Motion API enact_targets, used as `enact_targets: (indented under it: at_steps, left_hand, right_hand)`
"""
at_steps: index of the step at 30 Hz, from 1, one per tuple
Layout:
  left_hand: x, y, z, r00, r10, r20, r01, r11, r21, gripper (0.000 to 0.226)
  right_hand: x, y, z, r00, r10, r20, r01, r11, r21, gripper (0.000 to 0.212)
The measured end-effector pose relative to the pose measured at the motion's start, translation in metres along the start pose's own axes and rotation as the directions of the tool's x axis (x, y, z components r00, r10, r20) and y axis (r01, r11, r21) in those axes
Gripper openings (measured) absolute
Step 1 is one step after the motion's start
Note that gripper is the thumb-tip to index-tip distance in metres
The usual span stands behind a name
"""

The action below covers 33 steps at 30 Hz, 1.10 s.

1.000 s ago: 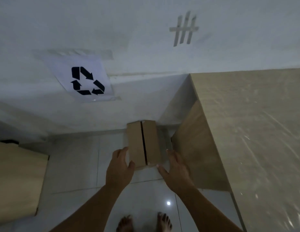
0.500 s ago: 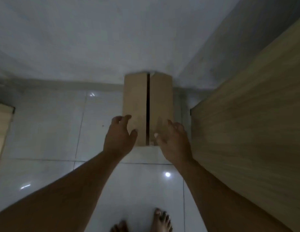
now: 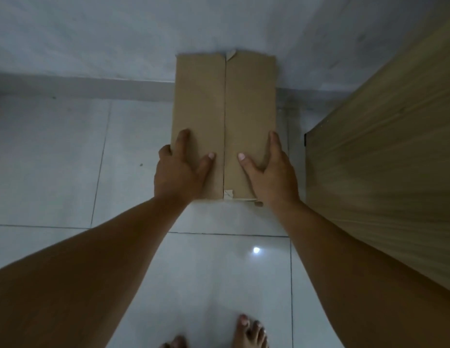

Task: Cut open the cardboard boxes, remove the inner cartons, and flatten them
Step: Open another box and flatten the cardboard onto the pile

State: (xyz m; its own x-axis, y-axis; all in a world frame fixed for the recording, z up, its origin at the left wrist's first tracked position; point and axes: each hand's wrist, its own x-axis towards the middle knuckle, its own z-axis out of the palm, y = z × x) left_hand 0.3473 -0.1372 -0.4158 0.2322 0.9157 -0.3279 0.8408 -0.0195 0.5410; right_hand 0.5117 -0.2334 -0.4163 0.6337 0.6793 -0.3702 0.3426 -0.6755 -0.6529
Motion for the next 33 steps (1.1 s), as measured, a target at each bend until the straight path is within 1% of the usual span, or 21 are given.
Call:
enact_targets:
  at_steps: [3,7,13,18,21,26,30,33]
  left_hand:
    - [-0.008,0.006,-0.012,1.000,0.004,-0.012,-0.004,1.000,0.022,0.079]
    - [-0.029,0.020,-0.050,1.000,0.000,-0.017,0.000,1.000,0.020,0.080]
    - [-0.072,0.072,-0.148,0.998,0.034,-0.058,-0.032,0.998,0.050,0.079]
    - [-0.124,0.116,-0.242,0.995,0.061,-0.080,-0.057,0.997,0.053,0.074]
    - [-0.164,0.136,-0.299,0.993,0.074,-0.092,-0.069,0.996,0.052,0.073]
    - [-0.238,0.156,-0.390,0.991,0.064,-0.117,-0.065,0.998,0.000,0.069]
    - [-0.295,0.153,-0.449,0.987,0.017,-0.160,-0.017,1.000,0.001,0.070]
    - [-0.333,0.140,-0.483,0.978,-0.029,-0.206,0.027,1.000,-0.017,0.070]
  right_hand:
    - [-0.014,-0.010,-0.005,0.999,-0.010,-0.031,0.009,0.999,-0.038,0.091]
    - [-0.040,-0.041,-0.029,0.999,-0.022,-0.045,0.019,0.998,-0.065,0.093]
    - [-0.095,-0.112,-0.093,0.998,-0.015,-0.065,0.017,1.000,0.023,0.100]
    - [-0.163,-0.185,-0.156,0.996,-0.051,-0.079,0.051,0.999,-0.003,0.097]
    - [-0.211,-0.231,-0.196,0.994,-0.095,-0.058,0.092,0.995,-0.042,0.093]
    - [-0.291,-0.305,-0.257,0.987,-0.160,-0.011,0.154,0.969,-0.195,0.090]
    - [-0.351,-0.347,-0.280,0.979,-0.195,0.065,0.204,0.956,-0.210,0.091]
    - [-0.387,-0.371,-0.283,0.959,-0.272,0.086,0.284,0.935,-0.211,0.093]
